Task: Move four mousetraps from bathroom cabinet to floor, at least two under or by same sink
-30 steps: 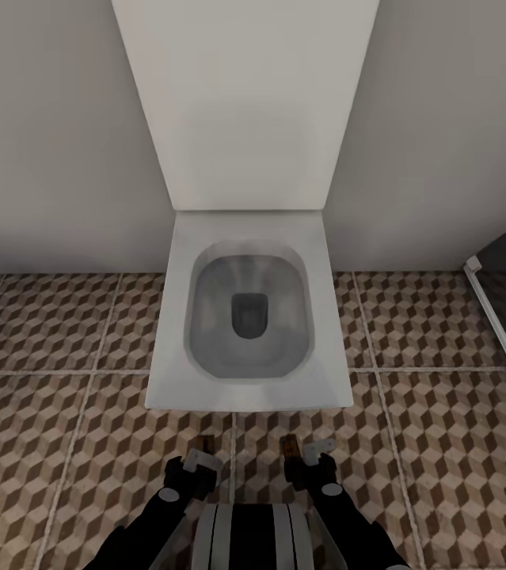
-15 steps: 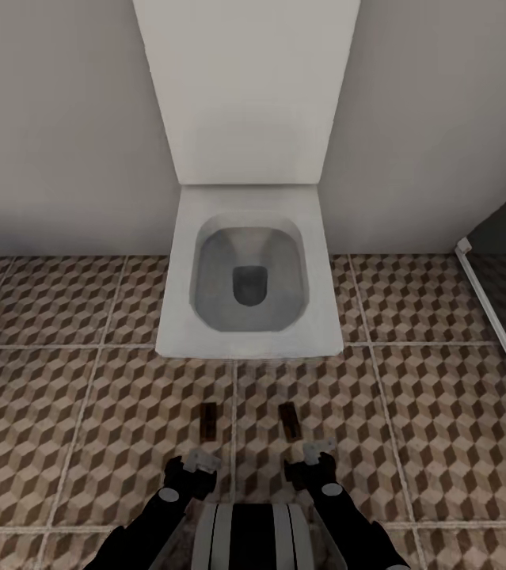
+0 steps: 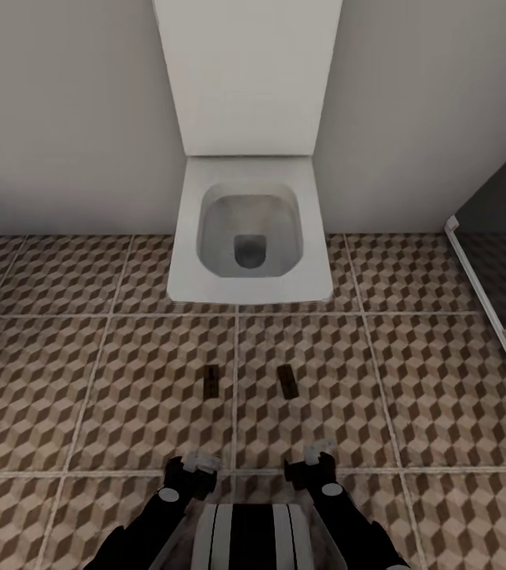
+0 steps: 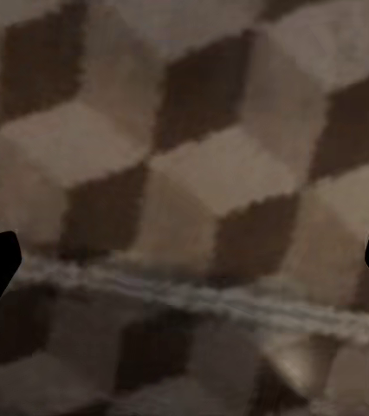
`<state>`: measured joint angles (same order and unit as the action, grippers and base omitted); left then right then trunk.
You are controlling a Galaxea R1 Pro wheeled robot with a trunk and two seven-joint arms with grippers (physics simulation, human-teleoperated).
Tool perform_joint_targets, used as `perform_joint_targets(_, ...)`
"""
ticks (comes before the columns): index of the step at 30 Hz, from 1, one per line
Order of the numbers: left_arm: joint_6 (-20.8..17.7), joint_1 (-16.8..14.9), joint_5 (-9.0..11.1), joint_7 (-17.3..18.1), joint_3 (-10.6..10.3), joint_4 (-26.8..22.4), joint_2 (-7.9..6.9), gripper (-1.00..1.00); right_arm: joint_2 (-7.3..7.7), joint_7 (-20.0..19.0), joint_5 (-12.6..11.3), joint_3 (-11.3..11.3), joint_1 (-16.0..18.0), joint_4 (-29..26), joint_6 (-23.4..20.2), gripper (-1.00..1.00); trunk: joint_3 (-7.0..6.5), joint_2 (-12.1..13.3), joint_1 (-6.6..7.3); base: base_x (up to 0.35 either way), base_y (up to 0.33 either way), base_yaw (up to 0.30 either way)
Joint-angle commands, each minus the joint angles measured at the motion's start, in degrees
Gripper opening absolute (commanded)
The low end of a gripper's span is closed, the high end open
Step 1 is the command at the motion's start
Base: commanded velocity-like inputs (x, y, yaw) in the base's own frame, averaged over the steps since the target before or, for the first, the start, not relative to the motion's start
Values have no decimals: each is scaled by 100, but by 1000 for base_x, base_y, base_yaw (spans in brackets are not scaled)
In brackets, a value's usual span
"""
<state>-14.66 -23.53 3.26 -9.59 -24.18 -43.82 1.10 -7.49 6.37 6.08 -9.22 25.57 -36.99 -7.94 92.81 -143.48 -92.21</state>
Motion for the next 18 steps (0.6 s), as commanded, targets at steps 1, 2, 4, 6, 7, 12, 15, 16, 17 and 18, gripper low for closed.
perform_joint_targets(1, -29, -2, 35, -45, -26, -9, -4, 100, 2, 31, 60, -18, 0, -10, -49, 100, 3, -1, 4, -334, 0, 0)
perform_joint_targets(2, -29, -2, 35, -44, -26, -8, -4, 100, 2, 31, 60, -18, 0, -10, -49, 100, 3, -1, 4, -334, 0, 0)
perform_joint_targets(4, -29, -2, 35, -44, -26, -10, -4, 100, 2, 31, 60, -18, 0, -10, -49, 100, 3, -1, 4, -334, 0, 0)
perform_joint_targets(6, -29, -2, 35, -43, -26, -12, -4, 100, 2, 31, 60, -18, 0, -10, -49, 100, 3, -1, 4, -334, 0, 0)
perform_joint_targets(7, -29, -2, 35, -43, -26, -12, -4, 100, 2, 31, 60, -18, 0, -10, -49, 100, 3, -1, 4, -334, 0, 0)
perform_joint_targets(12, -29, -2, 35, -43, -26, -16, -4, 100, 2, 31, 60, -20, 0, -10, -49, 100, 3, -1, 4, -298, 0, 0)
perform_joint_targets(15, -29, -2, 35, -43, -26, -30, -4, 100, 2, 31, 60, -20, 0, -10, -49, 100, 3, -1, 4, -113, 0, 0)
perform_joint_targets(16, -29, -2, 35, -45, -26, -33, -4, 100, 2, 31, 60, -20, 0, -10, -49, 100, 3, -1, 4, -57, 0, 0)
perform_joint_targets(17, -29, -2, 35, -46, -26, -34, -4, 100, 2, 31, 60, -21, 0, -10, -49, 100, 3, -1, 4, -46, 0, 0)
perform_joint_targets(18, -29, -2, 35, -47, -26, -35, -4, 100, 2, 31, 60, -20, 0, -10, -49, 100, 3, -1, 4, -36, 0, 0)
